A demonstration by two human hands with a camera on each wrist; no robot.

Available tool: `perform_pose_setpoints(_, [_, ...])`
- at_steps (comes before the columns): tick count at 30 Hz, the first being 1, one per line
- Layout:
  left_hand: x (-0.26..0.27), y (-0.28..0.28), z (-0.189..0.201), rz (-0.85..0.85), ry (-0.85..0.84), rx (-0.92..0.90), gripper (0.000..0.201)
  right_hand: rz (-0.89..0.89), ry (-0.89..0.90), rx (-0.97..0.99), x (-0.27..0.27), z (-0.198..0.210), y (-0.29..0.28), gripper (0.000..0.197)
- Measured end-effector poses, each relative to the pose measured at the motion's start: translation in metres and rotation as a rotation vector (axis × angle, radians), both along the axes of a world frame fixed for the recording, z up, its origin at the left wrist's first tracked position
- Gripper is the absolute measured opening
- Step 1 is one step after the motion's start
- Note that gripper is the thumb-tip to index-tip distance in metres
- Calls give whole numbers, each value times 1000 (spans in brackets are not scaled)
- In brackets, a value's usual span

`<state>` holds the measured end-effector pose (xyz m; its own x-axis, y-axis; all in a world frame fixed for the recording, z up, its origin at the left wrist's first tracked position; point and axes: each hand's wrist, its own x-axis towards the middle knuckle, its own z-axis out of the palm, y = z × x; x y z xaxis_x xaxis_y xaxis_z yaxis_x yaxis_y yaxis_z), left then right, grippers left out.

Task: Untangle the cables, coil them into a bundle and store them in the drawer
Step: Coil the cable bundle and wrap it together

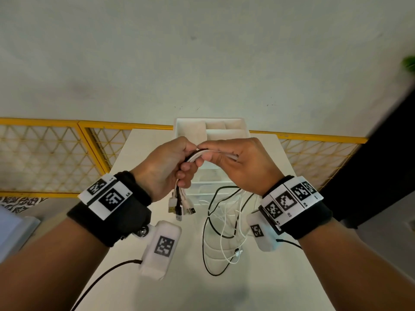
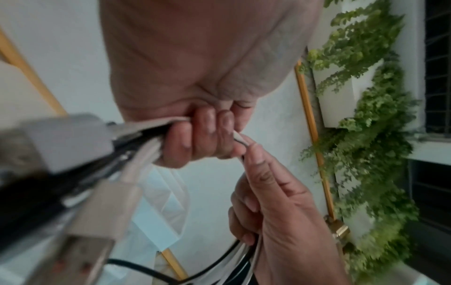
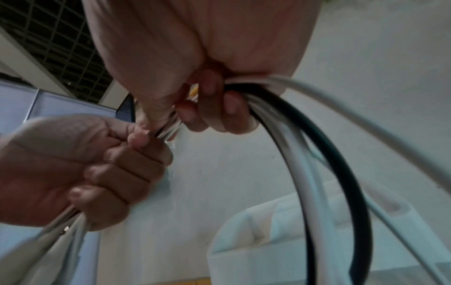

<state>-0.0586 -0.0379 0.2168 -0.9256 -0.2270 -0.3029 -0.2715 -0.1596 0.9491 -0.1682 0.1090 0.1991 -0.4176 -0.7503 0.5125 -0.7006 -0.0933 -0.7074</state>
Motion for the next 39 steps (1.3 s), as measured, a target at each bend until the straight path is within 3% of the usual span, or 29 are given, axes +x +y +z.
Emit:
perform_pose_setpoints(4, [6, 6, -8, -104, 48, 33, 41, -119, -104, -100, -10, 2, 2, 16])
perform_pose_setpoints(8, [9, 9, -18, -61, 90, 61, 40, -185, -171, -18, -14, 6, 7, 16])
perform_pose_setpoints(11, [8, 6, -19, -33, 93, 263, 37, -180, -161, 81, -13, 6, 9, 26])
perform_pose_setpoints(15, [1, 4, -18, 119, 102, 586, 39, -262, 190, 110, -2, 3, 12, 66])
perform_pose_setpoints(18, [-5, -1, -15, 263, 119, 796, 40, -58, 168, 57, 16, 1, 15, 69])
perform_pose_setpoints(20, [-7, -3, -14, 305, 126, 826, 41, 62, 119, 122, 23, -7, 15, 69])
perform_pose_setpoints(25, [-9, -1, -19, 329, 137, 890, 39, 127, -18, 166, 34, -21, 9, 78])
perform_pose_setpoints(31, [-10, 2, -22, 361, 148, 877, 34, 64, 76, 87, 33, -20, 4, 42])
perform_pose_setpoints(36, [-9, 5, -26, 410, 162, 826, 29, 90, -102, 145, 36, -23, 3, 51])
perform_pose_setpoints(39, [-10, 6, -28, 395, 200, 803, 28, 90, -148, 95, 36, -26, 4, 45])
